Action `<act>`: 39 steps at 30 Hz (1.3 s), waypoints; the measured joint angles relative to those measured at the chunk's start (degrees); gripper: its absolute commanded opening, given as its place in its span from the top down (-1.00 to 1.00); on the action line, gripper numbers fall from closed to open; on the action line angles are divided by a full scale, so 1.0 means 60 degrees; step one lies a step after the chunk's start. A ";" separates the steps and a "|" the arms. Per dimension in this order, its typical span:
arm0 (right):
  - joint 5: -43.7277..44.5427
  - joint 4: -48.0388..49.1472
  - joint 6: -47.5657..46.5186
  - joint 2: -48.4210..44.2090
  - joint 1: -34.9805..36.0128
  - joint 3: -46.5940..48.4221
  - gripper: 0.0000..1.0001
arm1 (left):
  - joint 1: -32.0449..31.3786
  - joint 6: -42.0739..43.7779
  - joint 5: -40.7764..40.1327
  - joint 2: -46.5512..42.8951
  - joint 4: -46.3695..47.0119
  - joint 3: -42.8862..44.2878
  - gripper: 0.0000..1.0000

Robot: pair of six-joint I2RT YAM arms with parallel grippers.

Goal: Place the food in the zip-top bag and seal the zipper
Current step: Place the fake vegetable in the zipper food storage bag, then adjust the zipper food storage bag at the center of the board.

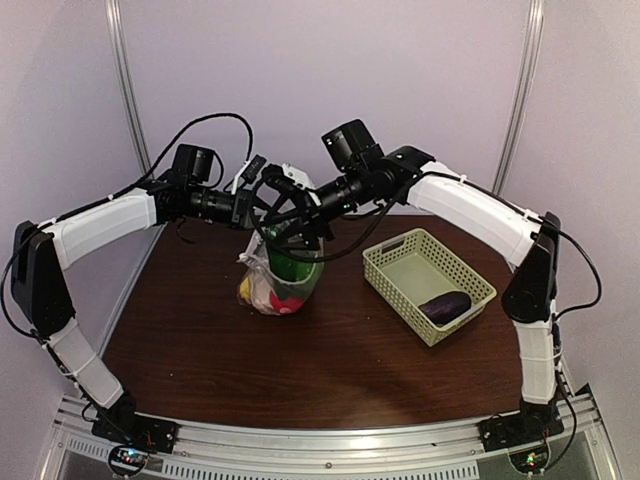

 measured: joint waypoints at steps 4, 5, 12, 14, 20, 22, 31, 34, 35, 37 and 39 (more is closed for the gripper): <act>0.0474 -0.0667 -0.0484 -0.0780 0.0044 -0.0517 -0.47 | 0.0018 -0.0095 -0.0222 0.0000 0.0000 0.0000 1.00; 0.0710 -0.0940 -0.0747 -0.1086 0.0080 -0.0681 -0.46 | 0.0018 -0.0106 -0.0295 0.0000 -0.0004 0.0000 1.00; 0.3155 -0.1993 -0.2124 -0.2885 0.1144 -0.2106 -0.46 | 0.0044 -0.0215 -0.0441 0.0000 0.0000 0.0000 1.00; 0.3745 -0.2018 -0.2204 -0.2860 0.1494 -0.2415 -0.44 | 0.0044 -0.0244 -0.0437 0.0000 0.0000 0.0000 1.00; 0.5227 -0.1916 -0.2164 -0.1967 0.1687 -0.2546 -0.40 | 0.0044 -0.0324 -0.0430 0.0000 0.0011 0.0000 1.00; 0.5563 -0.1916 -0.2178 -0.1734 0.1679 -0.2535 -0.22 | 0.0044 -0.0350 -0.0426 0.0000 0.0015 0.0000 1.00; 0.6859 -0.2353 -0.2233 -0.0750 0.1778 -0.0750 1.00 | -0.0058 -0.0725 -0.0637 0.0098 -0.0619 0.0692 1.00; 0.7002 -0.2018 -0.2233 -0.1275 0.1810 -0.0506 1.00 | -0.0346 -0.0659 -0.1577 -0.0040 -0.0863 0.1701 1.00; 0.7034 -0.1982 -0.2240 -0.1508 0.1814 -0.0470 1.00 | -0.0412 -0.0645 -0.1872 -0.0193 -0.0754 0.1796 1.00; 0.7165 -0.2036 -0.2328 -0.1770 0.1814 -0.0182 1.00 | -0.0393 -0.0627 -0.2146 -0.0204 -0.0882 0.2131 1.00; 0.7136 -0.2029 -0.2379 -0.1800 0.1810 0.0106 1.00 | -0.0226 -0.0601 -0.2277 0.0382 -0.1082 0.2889 1.00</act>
